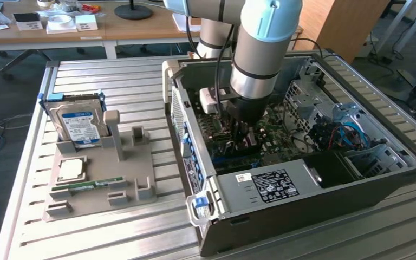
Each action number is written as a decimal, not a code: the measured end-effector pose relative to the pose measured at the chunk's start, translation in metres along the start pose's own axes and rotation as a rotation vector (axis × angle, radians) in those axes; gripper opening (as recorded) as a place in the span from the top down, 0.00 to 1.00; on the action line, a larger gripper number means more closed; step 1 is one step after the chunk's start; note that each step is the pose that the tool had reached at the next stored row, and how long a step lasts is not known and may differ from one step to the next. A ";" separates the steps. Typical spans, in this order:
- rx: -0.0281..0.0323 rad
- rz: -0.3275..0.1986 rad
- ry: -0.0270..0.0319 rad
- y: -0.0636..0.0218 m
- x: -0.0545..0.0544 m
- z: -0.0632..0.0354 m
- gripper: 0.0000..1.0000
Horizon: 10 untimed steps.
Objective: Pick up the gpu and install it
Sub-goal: 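Insert the gpu into the slot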
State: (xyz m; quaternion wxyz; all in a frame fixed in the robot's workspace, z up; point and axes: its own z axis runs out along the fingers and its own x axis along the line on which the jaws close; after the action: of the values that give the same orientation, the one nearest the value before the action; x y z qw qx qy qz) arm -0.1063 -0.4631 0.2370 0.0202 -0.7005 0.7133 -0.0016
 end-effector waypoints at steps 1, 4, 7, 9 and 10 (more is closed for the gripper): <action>0.0000 0.000 0.0001 0.0000 0.000 0.0000 0.73; 0.0000 0.000 0.0001 0.0001 0.000 0.0000 0.73; -0.0001 0.000 0.0000 0.0001 0.000 0.0000 0.73; 0.0000 0.000 0.0001 0.0001 0.000 0.0000 0.73; -0.0001 0.000 0.0001 0.0001 0.000 0.0000 0.73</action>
State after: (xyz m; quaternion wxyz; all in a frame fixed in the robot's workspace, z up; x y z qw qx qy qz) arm -0.1064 -0.4631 0.2371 0.0202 -0.7005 0.7134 -0.0016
